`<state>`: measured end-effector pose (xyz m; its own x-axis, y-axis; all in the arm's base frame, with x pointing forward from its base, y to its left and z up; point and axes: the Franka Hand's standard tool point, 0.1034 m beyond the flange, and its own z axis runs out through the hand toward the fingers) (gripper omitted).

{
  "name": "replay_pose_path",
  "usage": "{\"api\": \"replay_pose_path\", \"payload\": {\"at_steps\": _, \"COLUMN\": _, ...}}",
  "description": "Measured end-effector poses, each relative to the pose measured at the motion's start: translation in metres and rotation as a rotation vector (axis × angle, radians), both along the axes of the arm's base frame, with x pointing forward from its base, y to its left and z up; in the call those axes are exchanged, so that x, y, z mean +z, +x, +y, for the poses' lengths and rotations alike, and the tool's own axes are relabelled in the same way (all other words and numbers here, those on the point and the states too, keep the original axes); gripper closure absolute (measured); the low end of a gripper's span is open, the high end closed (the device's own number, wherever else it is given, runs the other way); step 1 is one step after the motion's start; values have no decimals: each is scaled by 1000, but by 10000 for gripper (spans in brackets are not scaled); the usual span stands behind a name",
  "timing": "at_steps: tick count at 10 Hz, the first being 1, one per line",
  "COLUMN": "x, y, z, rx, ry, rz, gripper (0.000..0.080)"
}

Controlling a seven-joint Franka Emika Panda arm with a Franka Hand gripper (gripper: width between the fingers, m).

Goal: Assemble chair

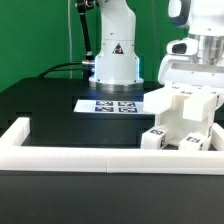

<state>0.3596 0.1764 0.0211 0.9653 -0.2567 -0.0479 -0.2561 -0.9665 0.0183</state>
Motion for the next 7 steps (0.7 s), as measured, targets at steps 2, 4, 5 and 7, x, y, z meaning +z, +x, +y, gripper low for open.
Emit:
{"api": "replay_pose_path", "payload": {"at_steps": 2, "x": -4, "y": -2, "z": -1, "rx": 0, "ry": -5, "rz": 7, "gripper": 150}}
{"api": "replay_pose_path", "payload": {"at_steps": 4, "x": -8, "y": -3, "z": -1, "rx": 1, "ry": -10, "rz": 14, "gripper": 150}}
{"api": "replay_pose_path", "payload": {"at_steps": 5, "x": -10, "y": -3, "z": -1, "rx": 3, "ry": -12, "rz": 16, "gripper": 150}}
{"api": "replay_pose_path", "payload": {"at_steps": 7, "x": -10, "y": -4, "z": -2, "rx": 3, "ry": -13, "rz": 17, "gripper": 243}}
